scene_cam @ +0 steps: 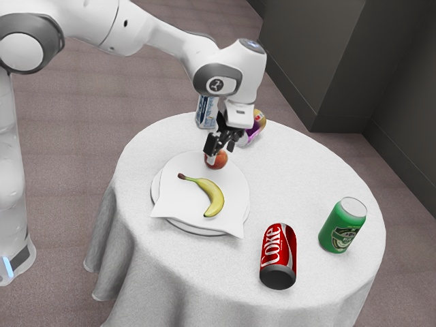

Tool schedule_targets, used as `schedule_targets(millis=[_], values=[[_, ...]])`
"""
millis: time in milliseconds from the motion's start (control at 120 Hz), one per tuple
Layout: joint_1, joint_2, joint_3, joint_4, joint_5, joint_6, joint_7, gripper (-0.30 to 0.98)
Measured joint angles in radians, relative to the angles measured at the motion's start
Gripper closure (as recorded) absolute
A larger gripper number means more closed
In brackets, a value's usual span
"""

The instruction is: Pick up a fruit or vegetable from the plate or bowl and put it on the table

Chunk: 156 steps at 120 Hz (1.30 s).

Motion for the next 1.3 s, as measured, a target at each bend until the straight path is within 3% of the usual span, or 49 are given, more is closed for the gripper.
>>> schedule_targets(millis=[133, 308, 508, 783, 1017, 1300], values=[[-0.002, 0.018, 0.003, -0.001, 0.003, 0.004, 0.000, 0.03], [-0.021, 0.023, 0.003, 0.000, 0.021, 0.007, -0.005, 0.26], [-0.050, 0.016, 0.003, 0.000, 0.035, 0.009, -0.014, 0.36], [-0.017, -0.060, 0.039, 0.002, 0.045, -0.022, -0.033, 0.39], [0.005, -0.119, 0.056, 0.023, 0.091, -0.068, -0.064, 0.40], [-0.006, -0.113, 0.008, 0.090, 0.103, -0.083, -0.107, 0.40]])
